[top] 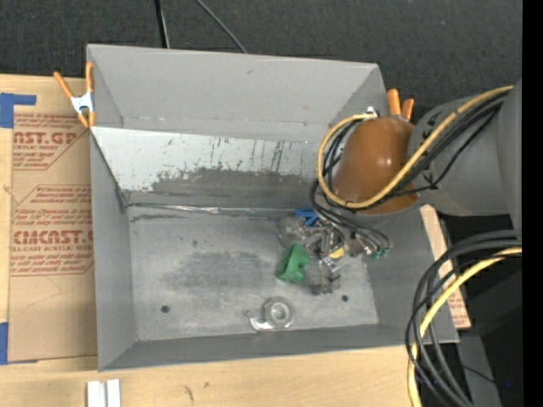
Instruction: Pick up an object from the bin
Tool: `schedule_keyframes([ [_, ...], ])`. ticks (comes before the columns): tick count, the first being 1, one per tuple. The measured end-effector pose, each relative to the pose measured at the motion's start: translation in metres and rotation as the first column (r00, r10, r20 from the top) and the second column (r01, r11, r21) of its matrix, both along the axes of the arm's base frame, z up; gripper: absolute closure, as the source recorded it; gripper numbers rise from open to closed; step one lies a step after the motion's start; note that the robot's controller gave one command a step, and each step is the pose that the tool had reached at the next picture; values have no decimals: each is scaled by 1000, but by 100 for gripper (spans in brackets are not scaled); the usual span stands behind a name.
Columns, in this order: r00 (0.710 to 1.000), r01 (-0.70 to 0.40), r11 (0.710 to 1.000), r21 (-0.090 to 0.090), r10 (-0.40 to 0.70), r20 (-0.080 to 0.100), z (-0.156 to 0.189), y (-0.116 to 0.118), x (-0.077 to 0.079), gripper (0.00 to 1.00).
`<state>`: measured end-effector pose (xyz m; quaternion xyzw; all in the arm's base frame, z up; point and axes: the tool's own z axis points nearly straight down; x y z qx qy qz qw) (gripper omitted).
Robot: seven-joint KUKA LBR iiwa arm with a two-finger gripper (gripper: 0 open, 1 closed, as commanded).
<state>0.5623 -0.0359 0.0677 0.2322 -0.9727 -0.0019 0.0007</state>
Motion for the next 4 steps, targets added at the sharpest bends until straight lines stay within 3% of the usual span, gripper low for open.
schedule_keyframes([
  [1, 1000, 2, 1000, -2, -2, 4, 2, -2, 1, 100],
  [2, 1000, -2, 1000, -4, 2, 14, 148, -21, 3, 100],
  [3, 974, -228, 974, -2, 228, 1, 108, -8, -31, 100],
  [4, 977, 213, 977, 0, -213, 4, 76, 12, 30, 100],
])
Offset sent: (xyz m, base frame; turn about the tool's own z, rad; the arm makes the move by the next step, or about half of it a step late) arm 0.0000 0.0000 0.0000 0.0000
